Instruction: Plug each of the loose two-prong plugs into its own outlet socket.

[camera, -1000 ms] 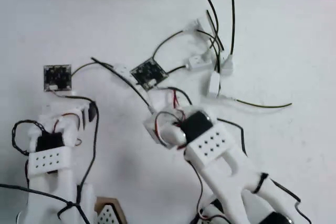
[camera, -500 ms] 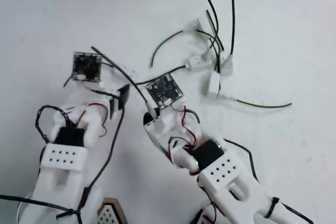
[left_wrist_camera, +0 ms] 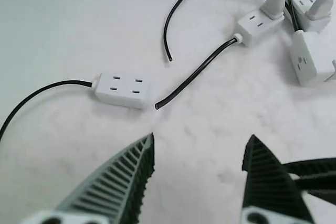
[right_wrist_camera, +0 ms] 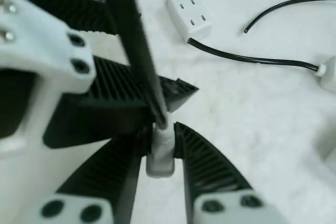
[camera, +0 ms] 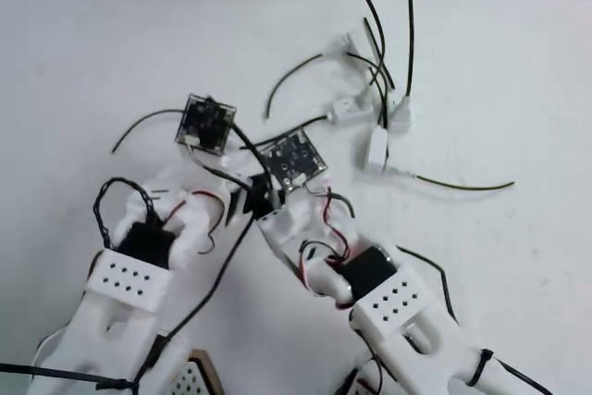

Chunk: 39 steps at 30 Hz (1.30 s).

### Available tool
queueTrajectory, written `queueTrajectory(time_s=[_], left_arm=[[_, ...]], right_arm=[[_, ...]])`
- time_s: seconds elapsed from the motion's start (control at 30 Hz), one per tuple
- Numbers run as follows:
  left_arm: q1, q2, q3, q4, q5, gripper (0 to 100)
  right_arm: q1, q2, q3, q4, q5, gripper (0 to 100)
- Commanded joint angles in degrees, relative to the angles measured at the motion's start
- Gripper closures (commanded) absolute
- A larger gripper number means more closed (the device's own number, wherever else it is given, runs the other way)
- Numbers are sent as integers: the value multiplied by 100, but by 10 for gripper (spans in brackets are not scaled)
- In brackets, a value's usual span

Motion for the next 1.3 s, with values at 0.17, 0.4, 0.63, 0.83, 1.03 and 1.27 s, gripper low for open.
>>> queueTrajectory(time_s=[0.17, 0.4, 0.63, 0.83, 1.03, 1.27], left_arm=[[321, -136, -229, 70, -440, 725], [-699, -136, -246, 70, -440, 725], [-1921, -57, -413, 132, -615, 712], [-2237, 1323, -2145, 1284, -1662, 662], [-2246, 3679, -4431, 2075, -3701, 656], [-2255, 6070, -6602, 2092, -5829, 701]], right_arm=[[-22, -145, -26, -119, -53, 981], [163, -136, -26, -145, -44, 981], [822, -136, -26, -673, -202, 981], [1068, -136, -26, -822, -466, 981], [1068, -136, -26, -822, -457, 981], [1077, -127, -18, -813, -457, 981]])
